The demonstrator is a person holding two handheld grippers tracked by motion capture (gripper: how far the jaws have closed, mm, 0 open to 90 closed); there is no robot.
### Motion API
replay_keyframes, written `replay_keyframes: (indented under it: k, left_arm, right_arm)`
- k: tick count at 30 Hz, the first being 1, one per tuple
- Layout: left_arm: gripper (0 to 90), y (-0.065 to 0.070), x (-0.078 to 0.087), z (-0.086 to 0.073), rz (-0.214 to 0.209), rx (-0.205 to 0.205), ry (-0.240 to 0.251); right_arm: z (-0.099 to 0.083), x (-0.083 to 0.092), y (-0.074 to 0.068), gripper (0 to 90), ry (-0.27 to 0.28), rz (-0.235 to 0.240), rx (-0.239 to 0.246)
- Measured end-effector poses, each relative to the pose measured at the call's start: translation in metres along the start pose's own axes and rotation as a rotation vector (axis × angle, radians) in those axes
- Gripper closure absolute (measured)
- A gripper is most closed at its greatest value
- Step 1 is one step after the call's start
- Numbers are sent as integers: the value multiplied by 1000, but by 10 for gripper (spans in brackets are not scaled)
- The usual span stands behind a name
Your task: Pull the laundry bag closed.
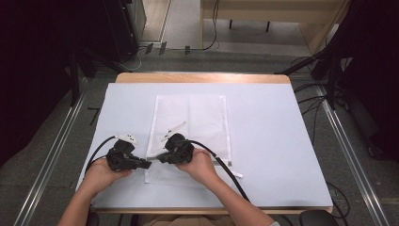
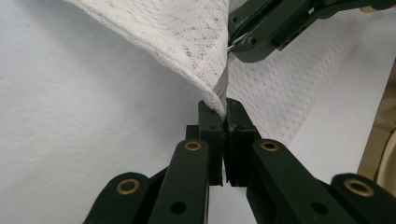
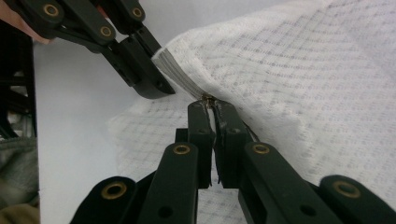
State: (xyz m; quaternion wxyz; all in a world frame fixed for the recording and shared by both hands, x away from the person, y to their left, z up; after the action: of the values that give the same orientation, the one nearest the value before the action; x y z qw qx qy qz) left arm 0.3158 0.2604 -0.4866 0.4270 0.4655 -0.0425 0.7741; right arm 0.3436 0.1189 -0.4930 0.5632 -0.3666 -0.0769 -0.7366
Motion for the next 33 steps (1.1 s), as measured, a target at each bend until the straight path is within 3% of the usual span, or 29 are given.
replay_keyframes:
  k: [14, 33]
  left_arm:
    - [882, -1, -1, -1, -9, -2, -11]
    - [881, 0, 1, -1, -18, -7, -4]
  right_arm:
    - [-7, 7, 9, 884, -19, -13, -32]
    - [-12, 20, 15, 884, -49, -30, -25]
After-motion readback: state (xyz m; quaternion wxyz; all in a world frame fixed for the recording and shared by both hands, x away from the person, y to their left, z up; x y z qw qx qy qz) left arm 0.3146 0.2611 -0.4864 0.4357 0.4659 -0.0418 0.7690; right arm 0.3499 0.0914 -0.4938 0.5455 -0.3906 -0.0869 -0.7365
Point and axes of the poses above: each handheld gripper's, and its own axes: x roughly backward along the jaws, z roughly out of its top, y roughly to its right, the point moved 6 cm from there along -x, roughly forward along the jaws, and after that the axes turned 6 degrees about y, right-handed, at the moved point
